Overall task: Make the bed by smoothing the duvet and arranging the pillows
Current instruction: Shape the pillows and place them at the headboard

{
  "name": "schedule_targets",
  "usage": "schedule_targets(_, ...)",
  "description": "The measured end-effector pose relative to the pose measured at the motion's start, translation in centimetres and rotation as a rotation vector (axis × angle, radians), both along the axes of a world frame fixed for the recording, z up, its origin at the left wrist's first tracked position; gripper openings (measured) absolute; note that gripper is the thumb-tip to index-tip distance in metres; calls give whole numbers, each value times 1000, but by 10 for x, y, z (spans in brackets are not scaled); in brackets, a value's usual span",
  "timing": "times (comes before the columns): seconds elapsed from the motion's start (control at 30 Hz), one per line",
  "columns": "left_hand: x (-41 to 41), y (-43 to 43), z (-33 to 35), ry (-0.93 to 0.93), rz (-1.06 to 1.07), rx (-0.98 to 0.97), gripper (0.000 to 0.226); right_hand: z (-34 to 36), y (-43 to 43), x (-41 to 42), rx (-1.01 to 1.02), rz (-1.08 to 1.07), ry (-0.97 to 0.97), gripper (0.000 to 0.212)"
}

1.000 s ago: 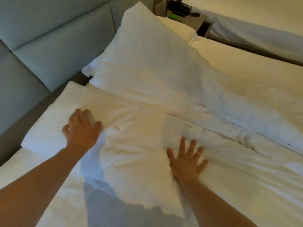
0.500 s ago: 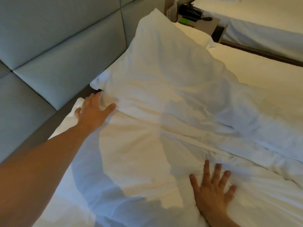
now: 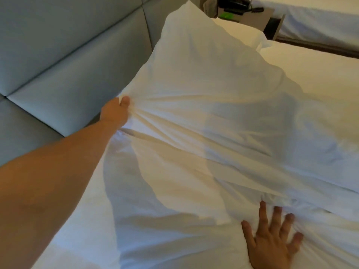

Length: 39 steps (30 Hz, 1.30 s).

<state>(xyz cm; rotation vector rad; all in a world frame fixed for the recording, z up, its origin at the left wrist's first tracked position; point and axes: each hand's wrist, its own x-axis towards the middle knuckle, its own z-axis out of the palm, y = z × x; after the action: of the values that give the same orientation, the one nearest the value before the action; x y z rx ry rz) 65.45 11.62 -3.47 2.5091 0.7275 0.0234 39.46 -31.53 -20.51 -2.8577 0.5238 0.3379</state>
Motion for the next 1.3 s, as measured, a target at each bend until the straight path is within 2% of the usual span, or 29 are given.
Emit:
schedule_targets(0.17,-7,-2,-10,314,26,-224,74,-1,1,0,-1,25,-23,86)
schedule_targets(0.27,-13,9,-8,384,-22,-281,84,-4,-1,0,17,27,-14,88)
schedule_targets(0.37,-17,16,-8,371,-131,-181,87,-6,-2,0,21,34,-39,89)
schedule_targets(0.43,-20,16,-6,304,-117,-160,88,-7,-3,0,25,22,-53,87)
schedule_targets(0.53,-18,18,3,257,-10,-234,113,-10,-2,-1,37,21,-82,83)
schedule_targets(0.57,-17,17,9,266,11,-295,107,-12,-2,-2,37,21,-89,84)
schedule_targets(0.63,-15,9,29,354,27,-459,62,-15,-6,-2,12,3,-52,85)
schedule_targets(0.67,-16,5,43,422,25,-542,47,-16,-7,-1,-16,-2,-13,84)
schedule_targets(0.73,-23,-6,71,482,-10,-617,45,-18,-10,-2,-23,-10,4,82)
schedule_targets(0.83,-37,-34,108,432,-50,-721,46,-7,-11,-4,29,0,-2,80)
schedule_targets(0.93,-62,-87,147,413,-98,-801,47,12,-16,-2,85,42,89,77)
schedule_targets(1.07,-95,-195,194,338,-167,-927,34,54,-35,-2,409,51,151,70)
schedule_targets(1.1,-105,-229,203,315,-183,-934,28,70,-43,-5,531,27,161,66)
schedule_targets(1.13,-116,-264,210,274,-190,-937,24,95,-51,-8,763,-75,193,62)
schedule_targets(1.2,-139,-339,210,177,-182,-1045,33,136,-80,-16,1317,-342,41,41)
schedule_targets(1.23,-152,-377,206,146,-202,-1111,38,157,-101,-20,1478,-432,-76,36)
schedule_targets(1.3,-177,-450,188,91,-244,-1069,43,202,-149,-20,1578,-475,-255,57)
